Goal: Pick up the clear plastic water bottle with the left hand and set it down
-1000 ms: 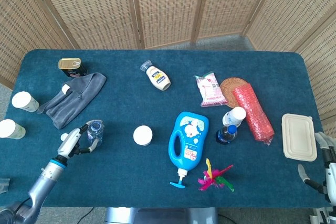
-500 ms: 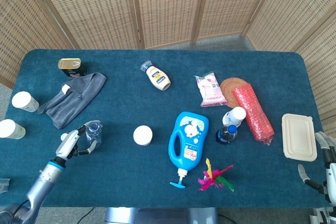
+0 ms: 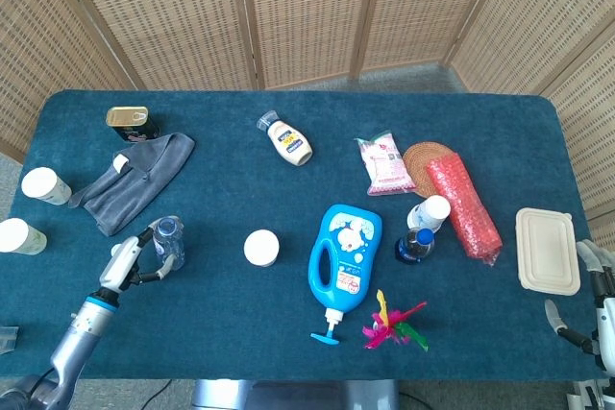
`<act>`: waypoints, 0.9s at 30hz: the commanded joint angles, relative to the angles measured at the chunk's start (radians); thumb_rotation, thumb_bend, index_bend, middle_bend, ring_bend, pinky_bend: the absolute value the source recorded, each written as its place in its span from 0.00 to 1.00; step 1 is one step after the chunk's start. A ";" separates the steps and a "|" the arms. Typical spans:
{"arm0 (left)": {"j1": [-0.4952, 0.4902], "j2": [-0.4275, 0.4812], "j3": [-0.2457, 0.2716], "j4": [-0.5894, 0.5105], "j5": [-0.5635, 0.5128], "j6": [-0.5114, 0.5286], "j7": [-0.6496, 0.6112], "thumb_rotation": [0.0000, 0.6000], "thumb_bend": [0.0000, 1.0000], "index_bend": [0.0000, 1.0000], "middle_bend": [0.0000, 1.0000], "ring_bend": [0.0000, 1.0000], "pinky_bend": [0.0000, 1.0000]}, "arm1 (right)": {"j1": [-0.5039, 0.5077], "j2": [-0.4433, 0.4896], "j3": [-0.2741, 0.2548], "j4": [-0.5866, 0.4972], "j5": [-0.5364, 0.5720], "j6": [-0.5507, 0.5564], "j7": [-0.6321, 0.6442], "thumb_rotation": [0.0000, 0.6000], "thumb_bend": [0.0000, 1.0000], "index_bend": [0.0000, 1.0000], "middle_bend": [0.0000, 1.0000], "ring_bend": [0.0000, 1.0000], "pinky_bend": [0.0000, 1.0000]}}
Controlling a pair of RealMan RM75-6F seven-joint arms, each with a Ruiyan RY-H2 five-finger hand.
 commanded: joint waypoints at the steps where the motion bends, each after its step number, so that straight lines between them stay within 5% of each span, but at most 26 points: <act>1: 0.005 -0.016 -0.007 0.017 0.000 0.013 -0.015 0.89 0.51 0.17 0.27 0.25 0.33 | 0.000 0.000 0.000 0.000 0.000 0.001 0.001 1.00 0.39 0.00 0.05 0.00 0.00; 27: 0.006 -0.111 -0.013 0.140 0.013 0.050 -0.101 0.83 0.46 0.17 0.26 0.25 0.31 | -0.004 0.007 0.002 -0.011 -0.002 0.011 -0.004 1.00 0.39 0.00 0.05 0.00 0.00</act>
